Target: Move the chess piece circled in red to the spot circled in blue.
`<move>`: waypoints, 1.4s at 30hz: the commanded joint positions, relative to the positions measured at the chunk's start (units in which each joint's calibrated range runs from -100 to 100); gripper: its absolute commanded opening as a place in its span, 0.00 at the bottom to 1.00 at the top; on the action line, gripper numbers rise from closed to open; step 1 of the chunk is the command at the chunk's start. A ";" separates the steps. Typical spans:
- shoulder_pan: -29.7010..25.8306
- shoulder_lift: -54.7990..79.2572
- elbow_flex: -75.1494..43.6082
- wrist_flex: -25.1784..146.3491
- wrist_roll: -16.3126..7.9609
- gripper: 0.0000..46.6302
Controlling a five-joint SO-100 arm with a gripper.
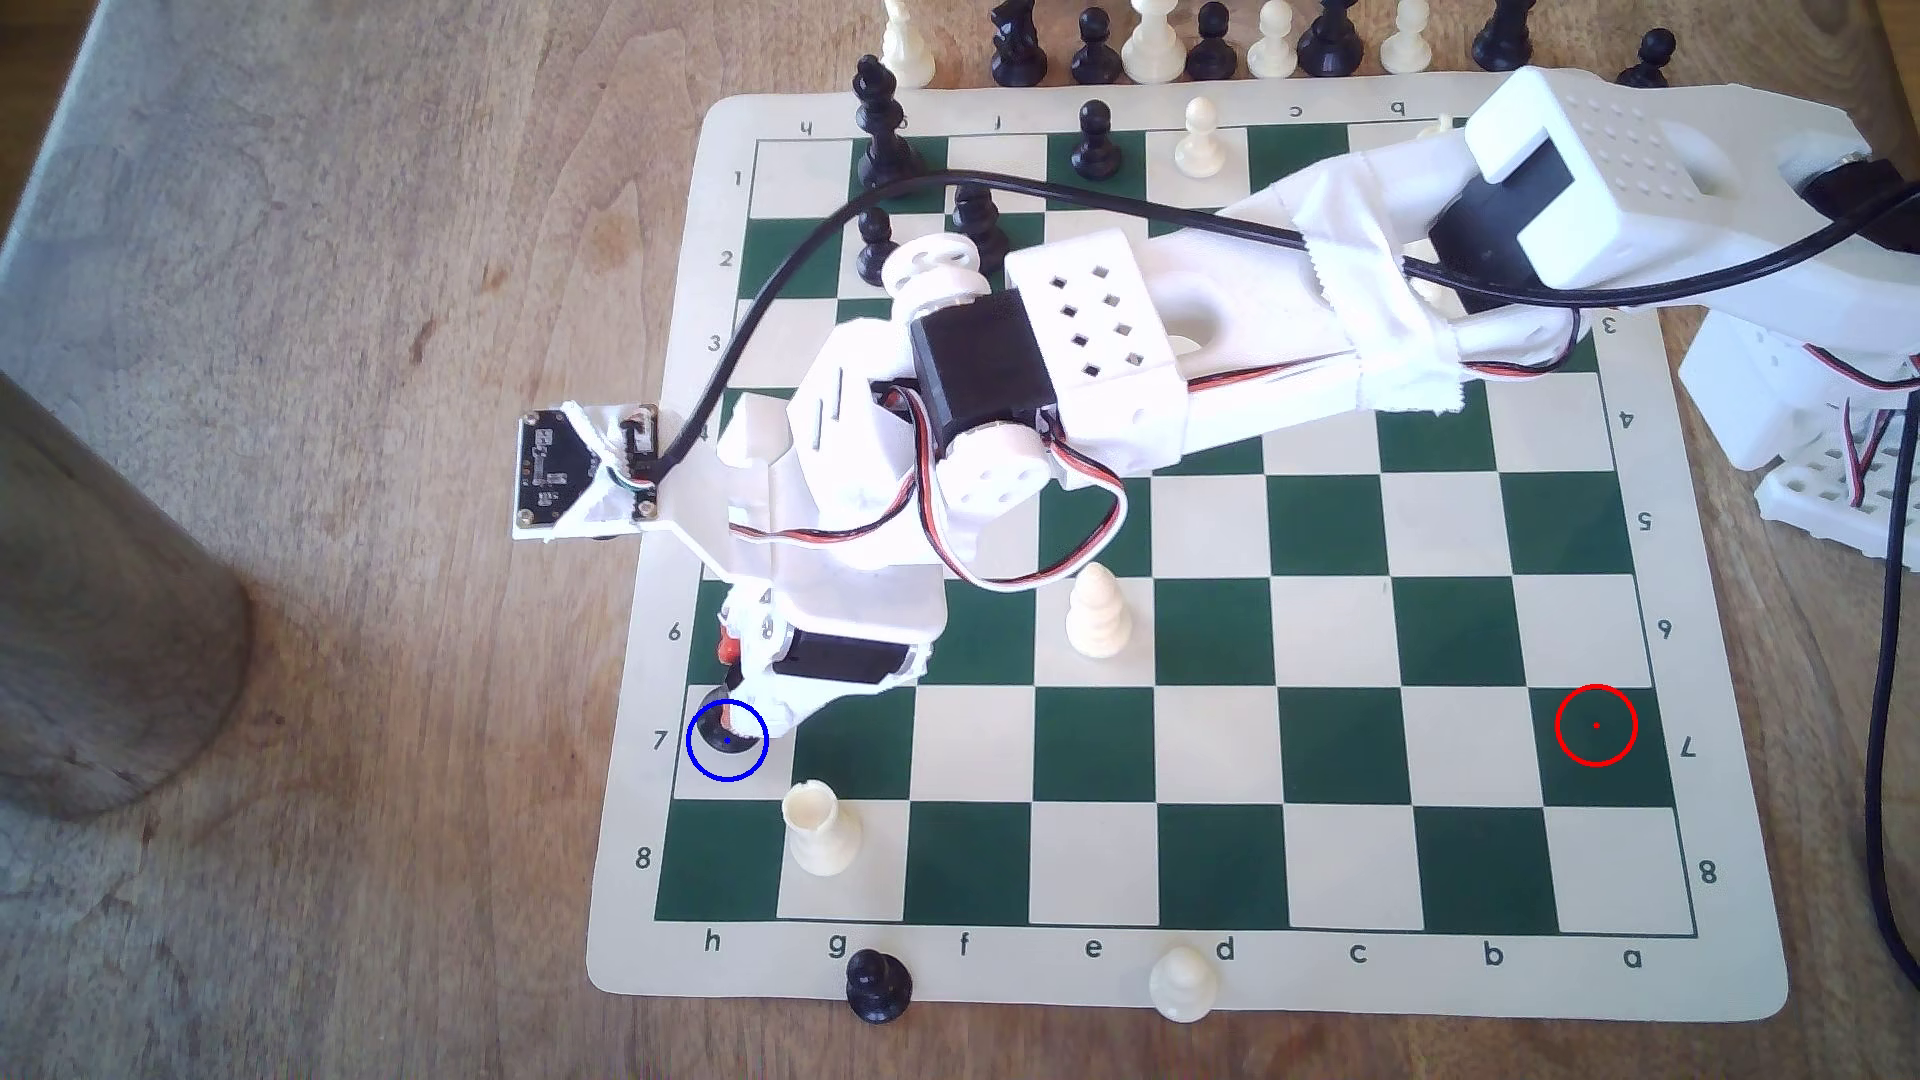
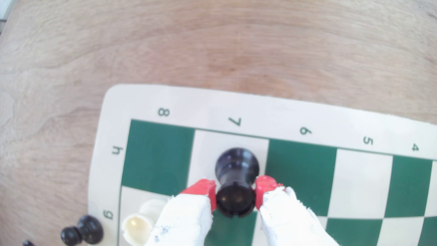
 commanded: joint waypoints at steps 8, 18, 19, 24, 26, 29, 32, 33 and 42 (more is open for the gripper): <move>-0.60 -1.84 -3.85 -2.97 0.00 0.16; -0.37 -2.10 -3.85 -3.55 -1.27 0.47; -0.29 -2.27 -3.85 -3.55 -1.27 0.48; -0.21 -5.15 -0.22 -3.46 -1.37 0.51; -0.21 -7.02 1.95 -3.63 -1.56 0.51; -0.21 -12.71 9.75 -7.31 -2.10 0.51; -0.13 -15.00 11.47 -7.31 -2.10 0.51; -0.13 -15.59 11.83 -7.31 -2.10 0.51; -0.45 -22.81 15.91 -6.74 -2.64 0.50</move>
